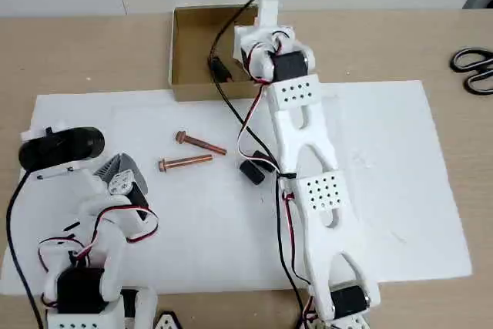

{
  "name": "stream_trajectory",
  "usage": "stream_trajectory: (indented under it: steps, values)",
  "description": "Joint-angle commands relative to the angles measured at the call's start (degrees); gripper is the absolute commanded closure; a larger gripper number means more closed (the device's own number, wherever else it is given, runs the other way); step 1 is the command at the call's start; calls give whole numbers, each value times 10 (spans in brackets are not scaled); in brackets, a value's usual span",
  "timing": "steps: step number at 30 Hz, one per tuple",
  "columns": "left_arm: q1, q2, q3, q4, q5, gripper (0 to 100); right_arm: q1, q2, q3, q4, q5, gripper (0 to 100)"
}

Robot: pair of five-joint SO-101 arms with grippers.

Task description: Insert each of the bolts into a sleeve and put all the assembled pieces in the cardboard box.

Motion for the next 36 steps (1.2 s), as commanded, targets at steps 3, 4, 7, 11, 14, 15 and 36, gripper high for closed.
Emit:
stream_trajectory:
  steps: [3, 4, 7, 11, 14, 15, 36]
  values:
    - [-4, 2, -5, -2, 5, 994, -7, -72, -26, 146, -5, 772]
    - [-4, 2, -5, -2, 6, 994, -7, -80, -26, 171, -5, 772]
    - [-4, 2, -5, -2, 22, 994, -7, -108, -26, 245, -5, 772]
    - [-3, 2, -5, -2, 47, 994, -6, -134, -25, 270, -3, 772]
    - [-2, 2, -5, -2, 50, 994, -7, -145, -25, 274, -1, 772]
    - [-2, 2, -5, -2, 50, 994, -11, -146, -24, 277, -1, 772]
    - [-4, 1, -59, 54, 47, 994, -53, -436, 565, 284, 156, 805]
